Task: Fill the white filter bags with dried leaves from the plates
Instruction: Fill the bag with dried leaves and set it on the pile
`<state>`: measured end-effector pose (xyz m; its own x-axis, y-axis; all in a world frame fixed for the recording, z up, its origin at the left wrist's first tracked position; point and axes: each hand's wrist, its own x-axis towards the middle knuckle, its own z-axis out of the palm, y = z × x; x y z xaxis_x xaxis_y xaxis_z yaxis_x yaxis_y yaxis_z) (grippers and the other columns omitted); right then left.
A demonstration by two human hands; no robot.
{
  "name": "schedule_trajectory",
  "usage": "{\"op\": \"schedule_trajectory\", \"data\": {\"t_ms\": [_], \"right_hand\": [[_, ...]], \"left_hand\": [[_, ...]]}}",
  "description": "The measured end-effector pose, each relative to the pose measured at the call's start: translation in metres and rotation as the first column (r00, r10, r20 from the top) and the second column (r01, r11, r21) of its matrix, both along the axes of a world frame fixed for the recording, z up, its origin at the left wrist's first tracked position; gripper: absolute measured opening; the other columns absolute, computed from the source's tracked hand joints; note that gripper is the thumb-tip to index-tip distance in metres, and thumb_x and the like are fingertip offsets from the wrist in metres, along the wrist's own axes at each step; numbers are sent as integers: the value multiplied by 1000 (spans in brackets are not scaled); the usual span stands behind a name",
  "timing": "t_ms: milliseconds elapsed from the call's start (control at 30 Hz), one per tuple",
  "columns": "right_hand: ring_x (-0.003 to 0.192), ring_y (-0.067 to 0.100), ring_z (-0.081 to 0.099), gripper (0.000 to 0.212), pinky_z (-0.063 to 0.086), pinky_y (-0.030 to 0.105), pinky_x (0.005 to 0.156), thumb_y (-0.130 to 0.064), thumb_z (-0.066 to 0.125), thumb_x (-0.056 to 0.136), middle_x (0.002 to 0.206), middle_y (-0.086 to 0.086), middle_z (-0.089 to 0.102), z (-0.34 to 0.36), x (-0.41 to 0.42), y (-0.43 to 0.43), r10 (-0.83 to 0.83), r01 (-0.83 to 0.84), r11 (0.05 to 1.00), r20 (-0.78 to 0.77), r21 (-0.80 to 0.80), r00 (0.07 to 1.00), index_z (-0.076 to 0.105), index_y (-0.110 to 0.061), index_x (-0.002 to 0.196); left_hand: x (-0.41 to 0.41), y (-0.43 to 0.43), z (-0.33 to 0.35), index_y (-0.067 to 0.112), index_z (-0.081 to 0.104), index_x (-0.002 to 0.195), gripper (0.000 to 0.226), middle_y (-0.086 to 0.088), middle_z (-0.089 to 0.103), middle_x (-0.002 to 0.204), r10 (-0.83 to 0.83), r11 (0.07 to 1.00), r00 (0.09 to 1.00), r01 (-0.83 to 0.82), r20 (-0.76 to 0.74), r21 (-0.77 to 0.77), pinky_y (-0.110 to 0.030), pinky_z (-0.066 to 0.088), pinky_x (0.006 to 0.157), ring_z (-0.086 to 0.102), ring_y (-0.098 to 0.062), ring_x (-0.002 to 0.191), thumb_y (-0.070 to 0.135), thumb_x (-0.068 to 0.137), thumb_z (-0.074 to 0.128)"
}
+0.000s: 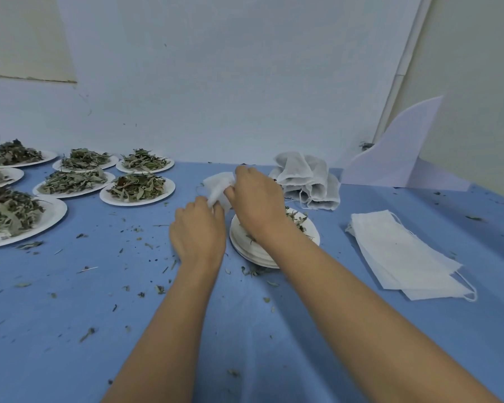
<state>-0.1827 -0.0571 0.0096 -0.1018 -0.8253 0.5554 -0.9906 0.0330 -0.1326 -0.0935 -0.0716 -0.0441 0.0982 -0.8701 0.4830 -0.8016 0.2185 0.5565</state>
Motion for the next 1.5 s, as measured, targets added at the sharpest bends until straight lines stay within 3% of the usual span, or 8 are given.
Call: {"op": "schedule_trajectory", "data": {"t_ms": [267,667,867,1000,1233,1333,1433,1500], "right_hand": [[90,34,59,18,46,37,73,-9,49,91,93,18,64,-8,-5,1,-8,-28,986,210,167,978,63,2,98],[115,30,53,45,43,43,90,-15,53,91,128,8,54,-16,-1,6,74,-88,996,324,27,943,42,-11,134],[100,29,61,23,48,36,65,-10,68,80,127,6,57,-26,-5,20,247,-228,949,65,-220,967,60,-11,102],[117,34,56,12,47,45,89,-3,71,73,130,13,59,-32,-11,19,244,-254,935,-71,-248,967,73,-13,80],[145,28,14,33,16,42,116,-24,66,85,160,8,12,-37,-23,13,59,-60,998,-62,-17,996,62,-20,117],[141,19,24,30,21,31,113,-21,66,83,154,2,31,-36,-26,19,153,-164,986,306,13,940,67,-23,114],[114,6,54,15,41,28,101,-12,60,85,116,-12,65,-31,-31,32,314,-121,946,755,-302,575,70,-23,89],[108,6,57,18,47,36,95,-18,56,87,109,-15,65,-31,-44,37,258,-12,943,709,-332,656,65,-26,100]], "left_hand": [[3,0,-2,12,50,132,44,-11,43,132,6,1000,993,-5,-120,6,-34,35,68,46,-27,114,35,94,50],[-2,8,3,21,60,124,30,-9,62,104,-74,995,992,66,-104,-76,-33,36,64,59,-29,92,25,97,48],[1,6,4,17,65,117,29,-11,67,96,-60,998,987,56,-147,-35,-37,42,66,60,-29,87,23,99,43],[-1,8,4,15,65,115,28,-11,68,94,-113,993,978,109,-175,-32,-40,47,68,61,-29,86,21,98,44],[-6,9,1,17,60,126,33,-7,63,101,-223,974,949,207,-224,-91,-28,40,72,59,-23,92,26,96,52],[-7,12,1,19,65,122,29,-6,67,99,-235,968,936,200,-264,-152,-27,41,71,61,-21,91,26,94,55],[-6,10,1,15,69,115,26,-8,68,96,-187,976,932,140,-312,-168,-30,42,70,62,-23,88,23,95,54],[-5,8,1,14,70,111,25,-6,68,91,-152,984,909,103,-388,-145,-27,39,66,60,-20,82,23,96,52]]}}
